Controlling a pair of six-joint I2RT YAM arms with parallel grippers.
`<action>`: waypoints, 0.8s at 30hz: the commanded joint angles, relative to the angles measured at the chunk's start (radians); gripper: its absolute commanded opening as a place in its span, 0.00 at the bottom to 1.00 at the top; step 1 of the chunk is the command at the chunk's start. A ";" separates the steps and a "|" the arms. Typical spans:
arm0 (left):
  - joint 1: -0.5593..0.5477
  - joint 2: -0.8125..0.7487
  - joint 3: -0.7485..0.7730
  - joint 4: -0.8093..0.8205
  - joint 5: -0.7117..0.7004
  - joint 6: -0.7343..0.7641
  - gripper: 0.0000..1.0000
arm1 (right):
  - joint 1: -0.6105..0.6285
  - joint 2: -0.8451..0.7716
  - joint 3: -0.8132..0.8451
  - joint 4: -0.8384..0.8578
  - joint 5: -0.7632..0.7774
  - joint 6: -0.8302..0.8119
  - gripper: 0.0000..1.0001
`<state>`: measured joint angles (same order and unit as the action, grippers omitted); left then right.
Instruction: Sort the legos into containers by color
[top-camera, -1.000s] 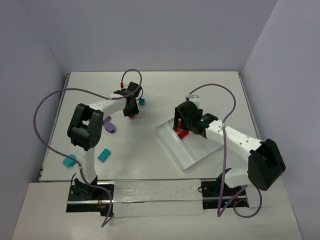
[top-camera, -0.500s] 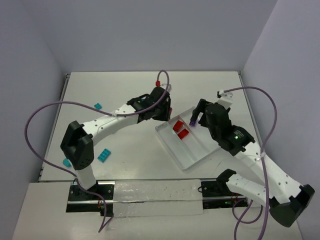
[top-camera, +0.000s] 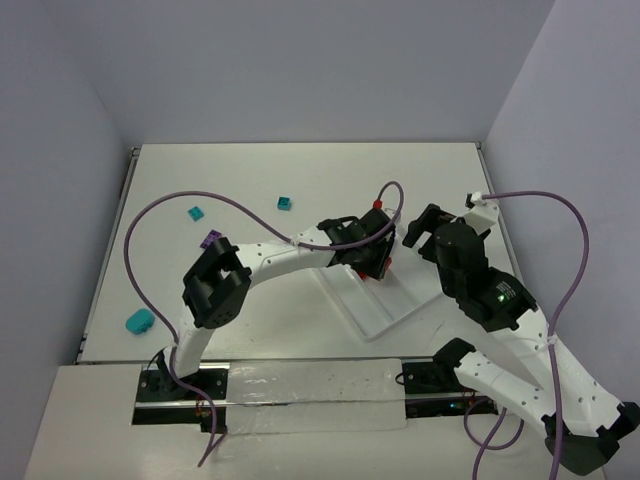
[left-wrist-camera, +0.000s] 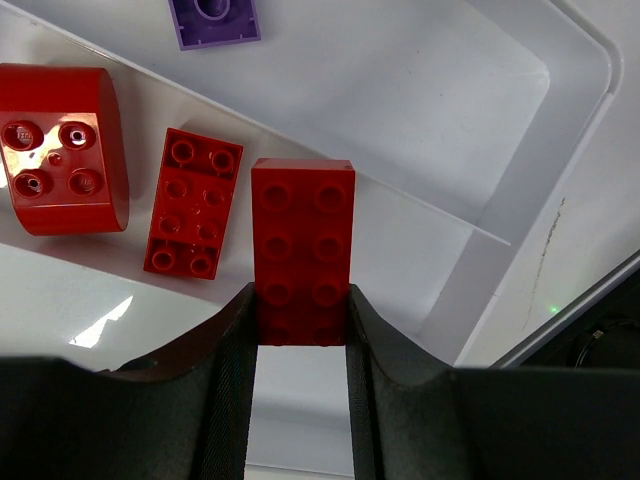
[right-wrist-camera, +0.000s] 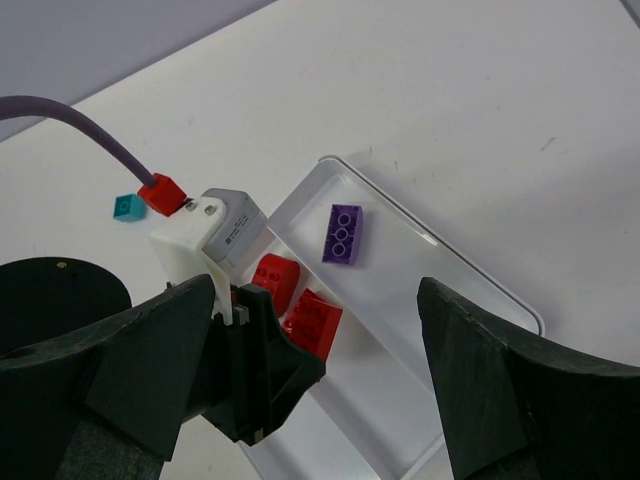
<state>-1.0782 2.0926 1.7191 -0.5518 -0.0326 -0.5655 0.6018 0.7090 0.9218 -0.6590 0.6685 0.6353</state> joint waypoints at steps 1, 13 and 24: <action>0.001 0.017 0.050 0.031 0.025 -0.008 0.04 | -0.004 -0.009 0.023 -0.017 0.046 0.003 0.90; -0.011 0.007 0.053 0.002 0.009 -0.008 0.60 | -0.005 -0.011 0.035 -0.022 0.052 -0.007 0.90; -0.005 -0.169 -0.029 -0.060 -0.140 -0.006 0.62 | -0.008 -0.004 0.048 -0.016 0.043 -0.007 0.90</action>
<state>-1.0820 2.0986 1.7171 -0.5795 -0.0611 -0.5687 0.5989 0.7089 0.9226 -0.6754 0.6819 0.6307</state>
